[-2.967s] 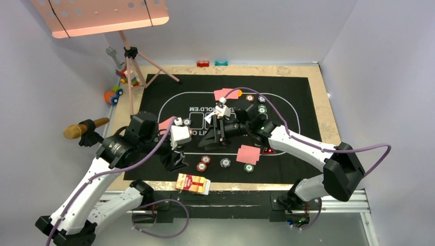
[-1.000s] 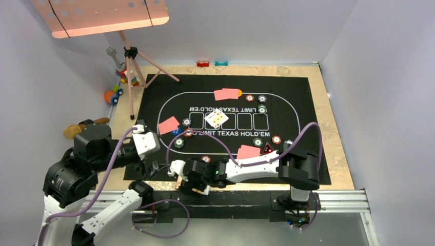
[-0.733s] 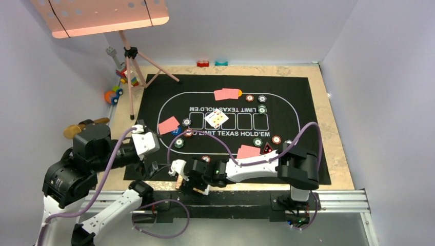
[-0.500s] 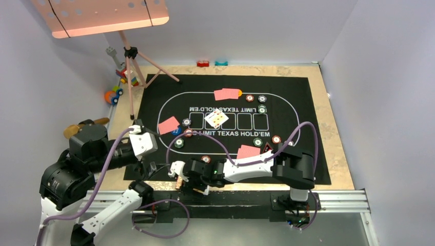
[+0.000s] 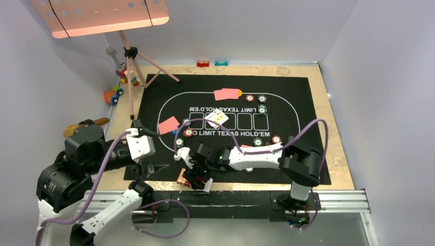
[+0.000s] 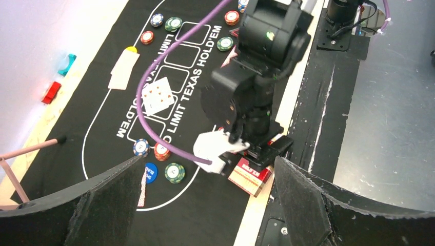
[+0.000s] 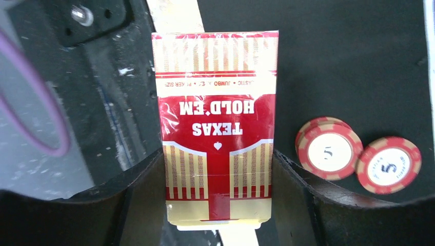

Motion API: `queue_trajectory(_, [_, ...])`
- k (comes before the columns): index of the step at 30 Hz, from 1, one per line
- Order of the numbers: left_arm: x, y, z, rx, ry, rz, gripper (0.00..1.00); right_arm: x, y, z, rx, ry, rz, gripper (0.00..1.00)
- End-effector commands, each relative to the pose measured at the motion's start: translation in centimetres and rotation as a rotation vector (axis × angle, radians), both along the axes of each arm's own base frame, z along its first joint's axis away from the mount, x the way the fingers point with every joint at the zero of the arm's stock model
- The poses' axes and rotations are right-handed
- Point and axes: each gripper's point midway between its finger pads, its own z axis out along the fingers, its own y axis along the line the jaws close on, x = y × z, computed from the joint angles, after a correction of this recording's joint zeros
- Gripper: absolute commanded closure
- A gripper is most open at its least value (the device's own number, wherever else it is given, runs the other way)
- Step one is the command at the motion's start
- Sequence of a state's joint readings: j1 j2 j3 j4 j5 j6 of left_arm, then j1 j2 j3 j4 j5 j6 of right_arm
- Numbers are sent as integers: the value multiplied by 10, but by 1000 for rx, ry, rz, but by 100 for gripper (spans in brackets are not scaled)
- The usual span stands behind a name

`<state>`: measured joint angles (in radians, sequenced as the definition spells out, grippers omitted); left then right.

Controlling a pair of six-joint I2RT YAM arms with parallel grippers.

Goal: Distribute texas hold em gaming equipment

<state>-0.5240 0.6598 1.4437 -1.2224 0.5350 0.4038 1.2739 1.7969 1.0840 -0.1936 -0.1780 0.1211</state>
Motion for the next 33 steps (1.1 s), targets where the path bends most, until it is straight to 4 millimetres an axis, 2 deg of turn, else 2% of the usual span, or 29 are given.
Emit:
queue_trajectory(1, [-3, -1, 12, -8, -74, -44, 0, -7, 9, 68, 176, 142, 14, 88])
queue_trajectory(4, [-10, -2, 12, 8, -107, -94, 0, -10, 7, 97, 233, 225, 31, 88])
queue_trajectory(7, [-22, -1, 6, 37, -148, -176, 0, -13, 3, 137, 327, 352, 64, 88])
queue_trajectory(12, [-42, 0, -24, 121, -146, -331, 0, -23, -5, 193, 429, 520, 154, 87])
queue_trajectory(15, [-46, 2, -45, 179, -143, -405, 0, -31, -7, 213, 451, 554, 199, 86])
queue_trajectory(21, [-34, -8, -61, 221, -126, -490, 0, -35, -10, 233, 468, 569, 232, 86])
queue_trajectory(28, [-26, -27, -54, 186, -66, -569, 0, -32, -6, 249, 489, 602, 237, 86])
queue_trajectory(33, [-24, -33, -63, 191, -11, -590, 0, -22, 0, 262, 521, 626, 219, 86])
